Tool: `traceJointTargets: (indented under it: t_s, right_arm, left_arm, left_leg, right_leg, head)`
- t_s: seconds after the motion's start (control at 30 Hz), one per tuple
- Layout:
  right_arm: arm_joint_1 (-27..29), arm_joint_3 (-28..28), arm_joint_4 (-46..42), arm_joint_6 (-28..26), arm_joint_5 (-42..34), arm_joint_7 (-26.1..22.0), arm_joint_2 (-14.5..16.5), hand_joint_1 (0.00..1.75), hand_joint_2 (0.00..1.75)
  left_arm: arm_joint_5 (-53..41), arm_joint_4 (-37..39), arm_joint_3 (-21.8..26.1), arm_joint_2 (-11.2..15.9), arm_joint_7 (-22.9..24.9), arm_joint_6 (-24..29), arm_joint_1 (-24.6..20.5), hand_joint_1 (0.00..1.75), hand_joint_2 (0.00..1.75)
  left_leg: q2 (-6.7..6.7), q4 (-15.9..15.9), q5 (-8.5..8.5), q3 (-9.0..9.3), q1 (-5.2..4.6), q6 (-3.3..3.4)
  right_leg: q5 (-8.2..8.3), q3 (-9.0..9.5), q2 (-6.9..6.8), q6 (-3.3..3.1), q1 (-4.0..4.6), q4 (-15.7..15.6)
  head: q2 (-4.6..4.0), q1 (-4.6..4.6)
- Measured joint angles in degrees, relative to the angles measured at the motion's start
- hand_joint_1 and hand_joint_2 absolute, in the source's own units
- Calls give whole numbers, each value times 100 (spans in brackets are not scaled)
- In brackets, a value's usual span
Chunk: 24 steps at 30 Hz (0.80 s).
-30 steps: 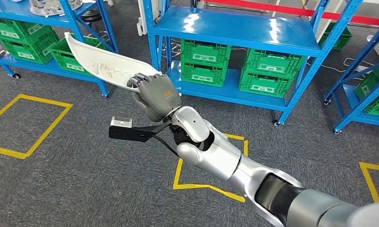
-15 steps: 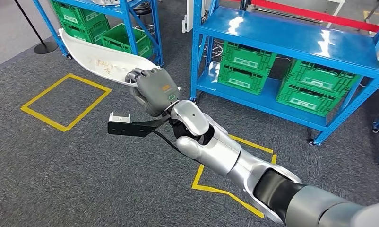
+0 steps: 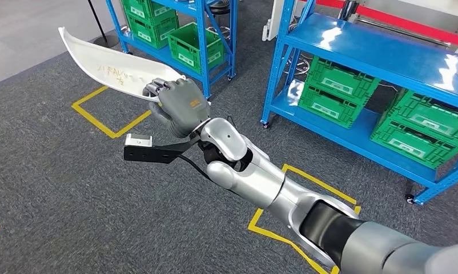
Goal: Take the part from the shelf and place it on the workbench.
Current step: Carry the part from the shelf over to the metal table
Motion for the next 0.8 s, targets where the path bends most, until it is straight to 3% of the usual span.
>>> traceJointTargets:
  t_s: [0.03,0.1,0.17,0.23,0.27,0.3,0.33,0.4,0.47,0.53,0.57,0.63,0.7,0.77,0.8]
  right_arm:
    - [-11,2,19,-6,32,3,42,175,175]
    - [-52,7,64,-9,74,-24,98,175,175]
    - [-94,11,137,-12,86,-56,107,175,175]
    - [-108,15,224,-15,92,-81,107,175,175]
    - [-116,17,260,-16,94,-102,107,175,175]
    - [-137,20,291,-20,95,-123,108,175,175]
    - [-172,22,316,-26,95,-138,109,175,175]
    - [-261,23,350,-47,106,-130,112,175,175]
    - [-319,23,363,-69,128,-108,130,175,175]
    - [-349,23,364,-80,148,-82,174,175,175]
    - [-368,23,364,-81,156,-63,204,175,175]
    - [-412,23,364,-83,169,-33,250,175,175]
    - [-436,23,371,-80,181,-15,264,175,175]
    - [-440,23,385,-73,197,-1,263,175,175]
    - [-444,23,389,-72,209,8,265,175,175]
  left_arm:
    - [102,1,76,-5,-47,39,18,0,175]
    - [175,3,192,-25,-109,99,43,0,175]
    - [189,5,259,-59,-148,135,34,0,175]
    - [190,7,299,-92,-166,142,26,0,175]
    - [191,9,311,-102,-169,134,29,0,175]
    - [191,11,319,-108,-168,112,30,0,175]
    - [191,13,326,-111,-163,86,27,0,175]
    - [188,14,332,-112,-125,33,-1,0,175]
    - [182,11,343,-109,-69,-2,-43,0,175]
    - [173,10,363,-105,-27,-29,-64,0,175]
    - [163,11,371,-103,-12,-37,-65,0,175]
    - [137,12,377,-101,6,-39,-89,0,175]
    - [110,10,378,-95,-11,-39,-149,0,175]
    - [84,8,378,-77,-22,-39,-193,0,175]
    - [73,6,378,-64,-13,-39,-200,0,175]
  left_leg:
    - [-70,-5,9,-8,2,39]
    - [-198,-27,36,-10,16,114]
    - [-339,-38,55,-13,29,167]
    - [-505,-31,59,-22,24,184]
    - [-594,-23,60,-25,20,185]
    - [-685,-11,61,-26,19,182]
    - [-774,3,63,-26,19,179]
    - [-935,33,67,-39,18,152]
    - [-1076,33,91,-82,30,82]
    - [-1214,-11,138,-129,49,-13]
    - [-1176,-8,141,-148,47,-42]
    - [-851,251,-21,-289,20,-75]
    - [-476,948,-380,-603,14,-95]
    - [-368,1515,-572,-854,27,-124]
    - [-346,1522,-525,-843,34,-135]
  right_leg:
    - [-12,8,-31,32,-8,-1]
    - [-148,-45,175,97,-45,171]
    - [-489,-324,554,134,-71,800]
    - [-768,-706,712,137,-67,1550]
    - [-760,-804,733,127,-62,1700]
    - [-636,-792,753,109,-60,1619]
    - [-426,-672,793,87,-59,1325]
    - [-41,-319,1048,40,-68,521]
    - [78,-150,1221,11,-63,120]
    - [93,-142,1122,-31,-51,78]
    - [117,-131,1049,-67,-56,44]
    - [167,-105,894,-141,-70,-29]
    - [178,-102,717,-180,-49,-44]
    - [171,-106,527,-190,-35,-41]
    - [167,-106,443,-189,-35,-39]
  head:
    - [0,8]
    - [0,15]
    - [0,28]
    - [0,36]
    - [0,36]
    - [0,37]
    - [0,36]
    - [0,31]
    - [0,28]
    - [0,30]
    - [0,29]
    - [0,5]
    - [0,-16]
    - [0,-17]
    - [0,-18]
